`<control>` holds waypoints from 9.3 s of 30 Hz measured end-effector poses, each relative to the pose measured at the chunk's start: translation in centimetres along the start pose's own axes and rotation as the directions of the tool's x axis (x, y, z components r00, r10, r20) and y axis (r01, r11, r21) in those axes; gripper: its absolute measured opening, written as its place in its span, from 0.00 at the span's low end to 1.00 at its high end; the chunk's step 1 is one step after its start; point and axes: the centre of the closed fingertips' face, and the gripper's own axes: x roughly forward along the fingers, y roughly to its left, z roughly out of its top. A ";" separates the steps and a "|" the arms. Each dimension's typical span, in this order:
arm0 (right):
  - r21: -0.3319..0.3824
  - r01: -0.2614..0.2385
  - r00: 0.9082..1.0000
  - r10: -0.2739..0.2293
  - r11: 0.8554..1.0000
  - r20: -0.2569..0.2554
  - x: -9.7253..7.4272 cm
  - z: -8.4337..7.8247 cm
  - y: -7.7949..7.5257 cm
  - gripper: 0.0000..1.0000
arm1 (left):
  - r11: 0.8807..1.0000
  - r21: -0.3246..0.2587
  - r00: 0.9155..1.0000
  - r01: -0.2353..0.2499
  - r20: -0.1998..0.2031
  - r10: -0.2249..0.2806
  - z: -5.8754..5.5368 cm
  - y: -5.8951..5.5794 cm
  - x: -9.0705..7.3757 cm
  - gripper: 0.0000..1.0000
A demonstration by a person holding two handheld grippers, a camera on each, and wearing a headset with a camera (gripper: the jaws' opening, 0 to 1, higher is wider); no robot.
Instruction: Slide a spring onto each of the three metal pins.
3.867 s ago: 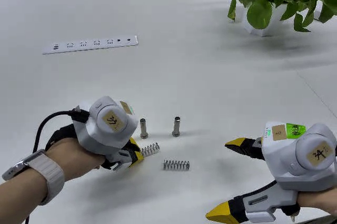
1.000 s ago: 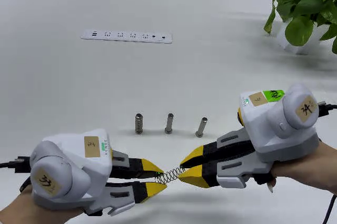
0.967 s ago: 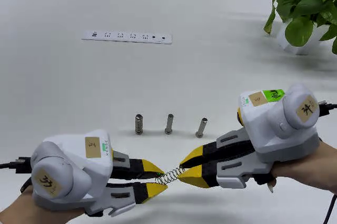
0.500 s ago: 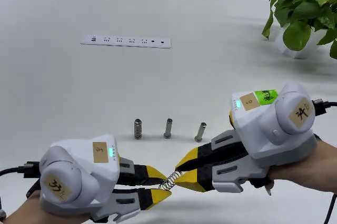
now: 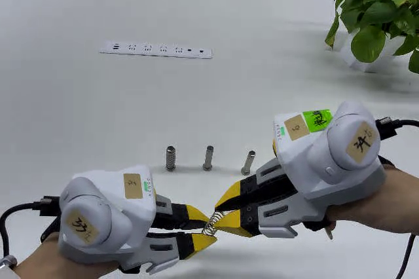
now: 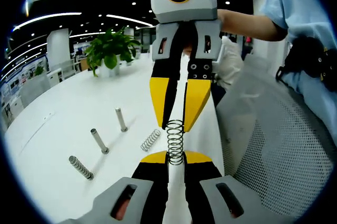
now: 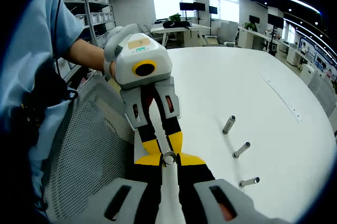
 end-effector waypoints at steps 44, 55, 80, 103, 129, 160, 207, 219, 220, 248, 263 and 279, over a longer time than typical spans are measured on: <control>-0.111 -0.143 0.955 0.108 0.983 -0.276 0.7 -3.4 0.2 0.13 | 0.999 0.027 0.999 0.030 -0.013 -0.030 0.9 -1.0 1.7 0.09; -0.124 -0.144 0.953 0.104 0.982 -0.284 0.5 -3.5 0.1 0.12 | 1.000 -0.002 1.000 0.018 -0.026 -0.018 1.0 -0.9 1.7 0.10; -0.120 -0.107 0.960 0.071 0.987 -0.270 -0.1 -3.7 -0.7 0.12 | 0.957 -0.277 0.990 -0.084 0.087 0.113 0.8 1.4 -0.4 0.28; -0.136 -0.078 0.954 0.034 0.988 -0.299 -1.1 -4.3 -2.1 0.12 | 0.838 -0.398 0.905 -0.373 0.041 0.423 -2.4 6.8 -4.8 0.88; -0.234 -0.066 0.926 -0.027 0.970 -0.376 -1.7 -3.2 -8.0 0.12 | 0.829 -0.394 0.898 -0.397 0.021 0.440 -3.5 7.3 -4.7 1.00; -0.390 -0.162 0.864 -0.060 0.906 -0.499 0.5 0.4 -12.6 0.12 | 0.842 -0.327 0.893 -0.429 -0.017 0.449 -3.9 7.6 -4.7 0.99; -0.423 -0.261 0.806 -0.045 0.868 -0.590 2.9 -0.6 -13.7 0.12 | 0.844 -0.341 0.901 -0.414 -0.024 0.433 -4.3 7.4 -4.6 0.95; -0.425 -0.267 0.803 -0.044 0.865 -0.594 3.2 -0.9 -13.6 0.12 | 0.843 -0.347 0.902 -0.412 -0.026 0.430 -4.4 7.4 -4.5 0.95; -0.426 -0.266 0.804 -0.045 0.865 -0.593 3.3 -0.9 -13.6 0.12 | 0.842 -0.348 0.903 -0.411 -0.026 0.430 -4.4 7.4 -4.5 0.95; -0.426 -0.273 0.771 -0.069 0.862 -0.634 5.9 -4.1 -14.0 0.12 | 0.844 -0.350 0.906 -0.406 -0.035 0.421 -4.7 7.2 -4.5 0.93; -0.420 -0.262 0.773 -0.073 0.869 -0.631 6.9 -5.0 -14.1 0.12 | 0.843 -0.352 0.905 -0.407 -0.033 0.424 -4.8 7.3 -4.6 0.93; -0.395 -0.261 0.781 -0.048 0.881 -0.622 6.9 -5.0 -14.2 0.20 | 0.845 -0.346 0.905 -0.407 -0.030 0.424 -4.5 7.2 -4.6 0.92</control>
